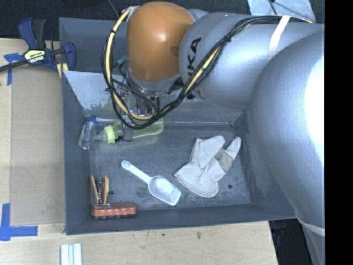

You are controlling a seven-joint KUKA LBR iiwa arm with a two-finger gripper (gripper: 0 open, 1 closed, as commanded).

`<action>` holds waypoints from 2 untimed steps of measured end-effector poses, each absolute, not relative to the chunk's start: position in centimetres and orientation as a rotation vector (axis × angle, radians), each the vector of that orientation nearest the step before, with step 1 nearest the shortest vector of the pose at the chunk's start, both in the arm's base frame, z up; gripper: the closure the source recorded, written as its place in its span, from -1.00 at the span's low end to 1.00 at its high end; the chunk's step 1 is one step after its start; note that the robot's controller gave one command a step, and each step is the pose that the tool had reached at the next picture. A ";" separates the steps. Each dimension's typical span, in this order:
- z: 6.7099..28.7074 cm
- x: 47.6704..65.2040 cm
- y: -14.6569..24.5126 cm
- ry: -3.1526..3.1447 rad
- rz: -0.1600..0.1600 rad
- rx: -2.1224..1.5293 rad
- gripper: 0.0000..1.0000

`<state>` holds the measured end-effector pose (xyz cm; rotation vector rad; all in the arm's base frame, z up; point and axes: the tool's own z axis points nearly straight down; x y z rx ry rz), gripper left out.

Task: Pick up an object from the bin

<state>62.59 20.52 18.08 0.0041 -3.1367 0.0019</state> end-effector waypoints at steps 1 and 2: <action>18.6 62.7 20.4 -3.144 -0.002 0.000 -1.00; 12.9 60.5 17.3 -3.146 -0.004 -0.108 -1.00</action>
Offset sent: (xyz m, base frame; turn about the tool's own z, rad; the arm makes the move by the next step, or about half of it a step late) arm -0.0364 -0.0529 -0.0879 0.1160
